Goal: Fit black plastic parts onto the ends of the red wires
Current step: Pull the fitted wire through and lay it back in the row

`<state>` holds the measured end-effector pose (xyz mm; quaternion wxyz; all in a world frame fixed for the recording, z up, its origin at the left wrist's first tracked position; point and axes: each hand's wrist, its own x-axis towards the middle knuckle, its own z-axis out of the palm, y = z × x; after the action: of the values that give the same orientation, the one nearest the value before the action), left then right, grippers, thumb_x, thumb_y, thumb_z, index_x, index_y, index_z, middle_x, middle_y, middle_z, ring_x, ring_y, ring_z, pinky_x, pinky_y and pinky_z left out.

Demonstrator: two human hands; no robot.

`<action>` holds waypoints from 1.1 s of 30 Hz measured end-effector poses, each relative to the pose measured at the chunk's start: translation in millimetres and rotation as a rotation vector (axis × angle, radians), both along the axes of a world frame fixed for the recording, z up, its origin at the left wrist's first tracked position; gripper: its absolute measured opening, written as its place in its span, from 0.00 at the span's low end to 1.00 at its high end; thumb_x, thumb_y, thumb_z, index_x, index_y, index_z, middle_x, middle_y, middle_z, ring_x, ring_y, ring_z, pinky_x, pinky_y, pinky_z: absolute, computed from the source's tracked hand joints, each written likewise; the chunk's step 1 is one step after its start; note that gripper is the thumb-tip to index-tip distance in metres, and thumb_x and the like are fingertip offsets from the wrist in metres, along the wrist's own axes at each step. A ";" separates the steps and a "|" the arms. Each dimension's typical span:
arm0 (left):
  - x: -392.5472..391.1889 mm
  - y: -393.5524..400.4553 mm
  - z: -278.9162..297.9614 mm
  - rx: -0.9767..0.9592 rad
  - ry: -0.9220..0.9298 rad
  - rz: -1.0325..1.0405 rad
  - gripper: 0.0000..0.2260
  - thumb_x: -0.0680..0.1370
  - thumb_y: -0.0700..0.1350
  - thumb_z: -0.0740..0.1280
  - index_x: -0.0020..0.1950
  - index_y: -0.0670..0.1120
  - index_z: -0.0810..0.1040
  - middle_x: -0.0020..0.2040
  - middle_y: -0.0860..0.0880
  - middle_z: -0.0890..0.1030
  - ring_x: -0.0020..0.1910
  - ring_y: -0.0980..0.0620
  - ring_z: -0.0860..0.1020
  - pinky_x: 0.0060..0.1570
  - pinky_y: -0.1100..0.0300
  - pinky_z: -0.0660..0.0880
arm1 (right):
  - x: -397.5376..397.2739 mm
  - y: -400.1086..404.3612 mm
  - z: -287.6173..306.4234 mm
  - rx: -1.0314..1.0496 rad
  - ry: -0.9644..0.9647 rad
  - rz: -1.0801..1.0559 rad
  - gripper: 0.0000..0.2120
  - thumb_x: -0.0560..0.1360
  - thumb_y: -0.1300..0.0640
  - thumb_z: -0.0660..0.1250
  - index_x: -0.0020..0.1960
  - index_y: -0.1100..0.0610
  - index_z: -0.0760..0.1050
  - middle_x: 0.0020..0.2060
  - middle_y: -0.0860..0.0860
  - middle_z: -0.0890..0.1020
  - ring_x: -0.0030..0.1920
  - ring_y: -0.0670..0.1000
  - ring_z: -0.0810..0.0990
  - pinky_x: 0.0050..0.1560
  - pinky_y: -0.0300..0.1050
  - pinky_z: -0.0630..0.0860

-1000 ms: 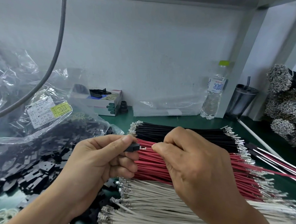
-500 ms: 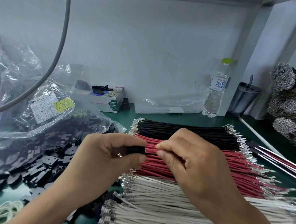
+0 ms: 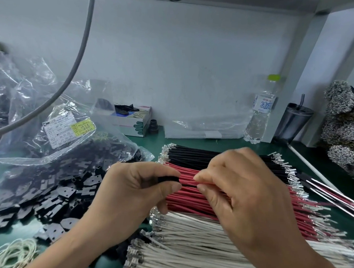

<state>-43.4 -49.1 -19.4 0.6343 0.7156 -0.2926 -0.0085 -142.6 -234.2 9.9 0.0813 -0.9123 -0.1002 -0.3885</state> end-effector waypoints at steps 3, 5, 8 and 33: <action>4.5 -0.5 -2.3 -0.054 0.044 0.033 0.09 0.67 0.46 0.78 0.46 0.54 0.89 0.29 0.44 0.83 0.23 0.53 0.77 0.24 0.66 0.71 | -7.9 16.9 1.3 0.048 0.377 0.055 0.11 0.72 0.37 0.67 0.47 0.42 0.79 0.41 0.38 0.75 0.45 0.40 0.73 0.40 0.38 0.70; 4.9 -0.6 -3.0 -0.053 0.058 0.029 0.10 0.69 0.45 0.77 0.48 0.55 0.89 0.29 0.42 0.83 0.24 0.53 0.76 0.24 0.64 0.71 | -9.9 25.4 -6.4 0.103 0.679 0.096 0.14 0.71 0.34 0.68 0.55 0.37 0.77 0.42 0.35 0.77 0.47 0.35 0.73 0.42 0.33 0.65; 5.2 -0.1 -3.9 -0.053 0.068 0.009 0.14 0.75 0.33 0.74 0.51 0.51 0.89 0.31 0.42 0.84 0.28 0.54 0.79 0.28 0.65 0.75 | -7.6 26.7 -9.2 0.228 0.816 0.135 0.10 0.71 0.40 0.71 0.53 0.34 0.77 0.44 0.30 0.80 0.44 0.35 0.78 0.42 0.31 0.66; 6.4 3.2 4.3 -0.208 0.325 -0.111 0.16 0.61 0.43 0.79 0.48 0.46 0.89 0.41 0.37 0.87 0.39 0.41 0.88 0.36 0.60 0.83 | 4.7 -0.1 -15.8 0.381 0.093 0.004 0.05 0.76 0.48 0.69 0.42 0.44 0.82 0.40 0.40 0.79 0.40 0.46 0.80 0.36 0.48 0.77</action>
<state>-37.0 -45.9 -15.1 0.7421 0.6183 -0.2247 -0.1287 -138.0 -234.2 -5.9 0.2579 -0.8973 -0.0230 -0.3575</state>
